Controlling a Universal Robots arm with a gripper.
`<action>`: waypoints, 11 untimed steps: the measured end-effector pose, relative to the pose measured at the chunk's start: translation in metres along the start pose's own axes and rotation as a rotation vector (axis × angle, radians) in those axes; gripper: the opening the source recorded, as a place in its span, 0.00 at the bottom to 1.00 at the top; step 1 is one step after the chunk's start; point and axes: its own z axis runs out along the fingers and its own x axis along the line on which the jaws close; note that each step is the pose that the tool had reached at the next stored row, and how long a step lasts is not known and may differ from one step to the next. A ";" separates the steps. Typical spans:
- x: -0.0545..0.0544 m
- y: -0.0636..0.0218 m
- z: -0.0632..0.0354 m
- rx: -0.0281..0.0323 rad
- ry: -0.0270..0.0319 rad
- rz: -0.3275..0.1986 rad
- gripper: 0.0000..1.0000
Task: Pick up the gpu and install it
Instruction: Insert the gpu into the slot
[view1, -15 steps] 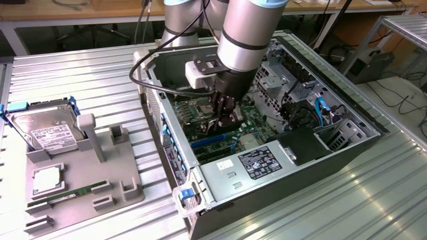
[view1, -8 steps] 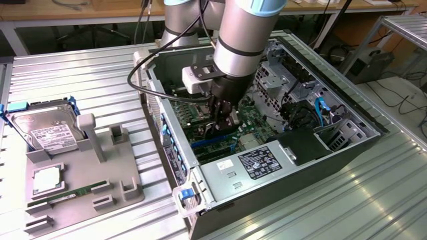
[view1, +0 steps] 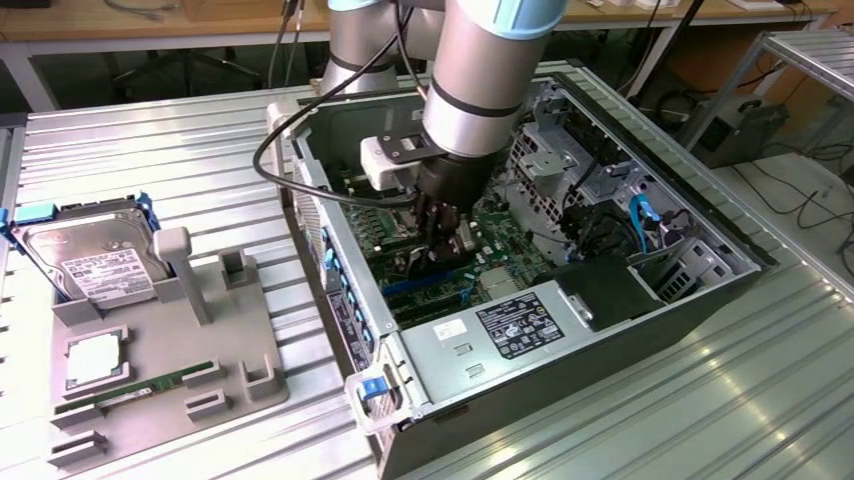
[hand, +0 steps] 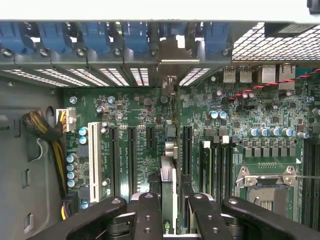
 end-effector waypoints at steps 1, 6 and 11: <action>0.000 0.0004 0.0007 0.0000 0.0001 0.000 0.26; 0.000 0.0014 0.0039 -0.0002 0.0005 0.000 0.26; -0.001 0.0015 0.0047 -0.0004 0.0002 0.000 0.26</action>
